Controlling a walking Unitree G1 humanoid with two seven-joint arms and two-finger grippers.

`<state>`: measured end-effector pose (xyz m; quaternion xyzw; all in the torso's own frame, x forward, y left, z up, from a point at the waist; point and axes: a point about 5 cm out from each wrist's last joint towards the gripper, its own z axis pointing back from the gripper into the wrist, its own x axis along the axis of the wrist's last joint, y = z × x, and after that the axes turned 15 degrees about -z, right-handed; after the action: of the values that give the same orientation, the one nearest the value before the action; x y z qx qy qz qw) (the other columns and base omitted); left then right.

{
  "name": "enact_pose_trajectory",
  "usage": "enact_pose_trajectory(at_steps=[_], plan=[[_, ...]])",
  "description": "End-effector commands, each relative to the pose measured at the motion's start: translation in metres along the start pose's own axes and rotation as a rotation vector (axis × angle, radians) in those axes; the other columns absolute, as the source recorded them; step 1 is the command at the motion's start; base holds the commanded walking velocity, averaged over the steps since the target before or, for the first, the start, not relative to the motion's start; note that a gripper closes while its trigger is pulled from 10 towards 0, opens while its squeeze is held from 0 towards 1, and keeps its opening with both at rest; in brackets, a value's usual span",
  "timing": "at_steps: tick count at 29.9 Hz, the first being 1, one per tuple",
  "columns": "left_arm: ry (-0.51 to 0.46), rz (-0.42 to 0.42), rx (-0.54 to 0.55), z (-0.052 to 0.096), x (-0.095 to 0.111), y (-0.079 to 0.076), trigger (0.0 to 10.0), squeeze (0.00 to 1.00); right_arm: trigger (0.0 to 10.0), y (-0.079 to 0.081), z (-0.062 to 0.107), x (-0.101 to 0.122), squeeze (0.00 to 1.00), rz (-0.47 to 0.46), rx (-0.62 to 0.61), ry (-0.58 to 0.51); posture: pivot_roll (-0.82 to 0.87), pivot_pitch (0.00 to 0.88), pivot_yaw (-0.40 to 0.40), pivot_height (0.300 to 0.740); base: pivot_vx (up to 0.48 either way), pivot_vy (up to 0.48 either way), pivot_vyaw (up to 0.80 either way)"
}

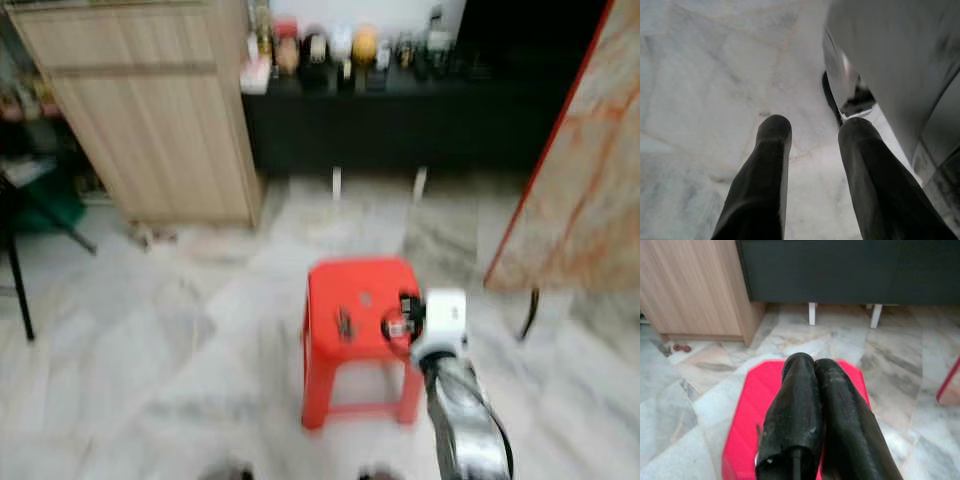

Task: Hang keys on a hook

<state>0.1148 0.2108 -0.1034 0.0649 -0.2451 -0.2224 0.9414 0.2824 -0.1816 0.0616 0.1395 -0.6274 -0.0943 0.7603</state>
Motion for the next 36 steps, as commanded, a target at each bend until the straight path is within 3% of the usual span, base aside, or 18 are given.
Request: enact_pose_trajectory(at_steps=[1, 19, 36], plan=[[-0.012, 0.001, 0.010, 0.000, 0.002, 0.002, 10.0, 0.00, 10.0, 0.002, -0.002, 0.006, 0.00, -0.006, 0.007, -0.024, 0.05, 0.000, -0.006, 0.740, 0.000, 0.000, 0.00], [-0.019, -0.015, 0.010, -0.001, 0.005, 0.000, 10.0, 0.00, 10.0, -0.006, -0.006, 0.009, 0.00, 0.007, -0.052, -0.021, 0.05, 0.000, -0.020, 0.740, 0.000, 0.000, 0.00], [-0.024, -0.011, 0.009, -0.002, 0.007, -0.001, 10.0, 0.00, 10.0, -0.010, -0.010, 0.014, 0.00, -0.018, -0.106, -0.032, 0.05, 0.000, -0.022, 0.740, 0.000, -0.314, 0.00]])
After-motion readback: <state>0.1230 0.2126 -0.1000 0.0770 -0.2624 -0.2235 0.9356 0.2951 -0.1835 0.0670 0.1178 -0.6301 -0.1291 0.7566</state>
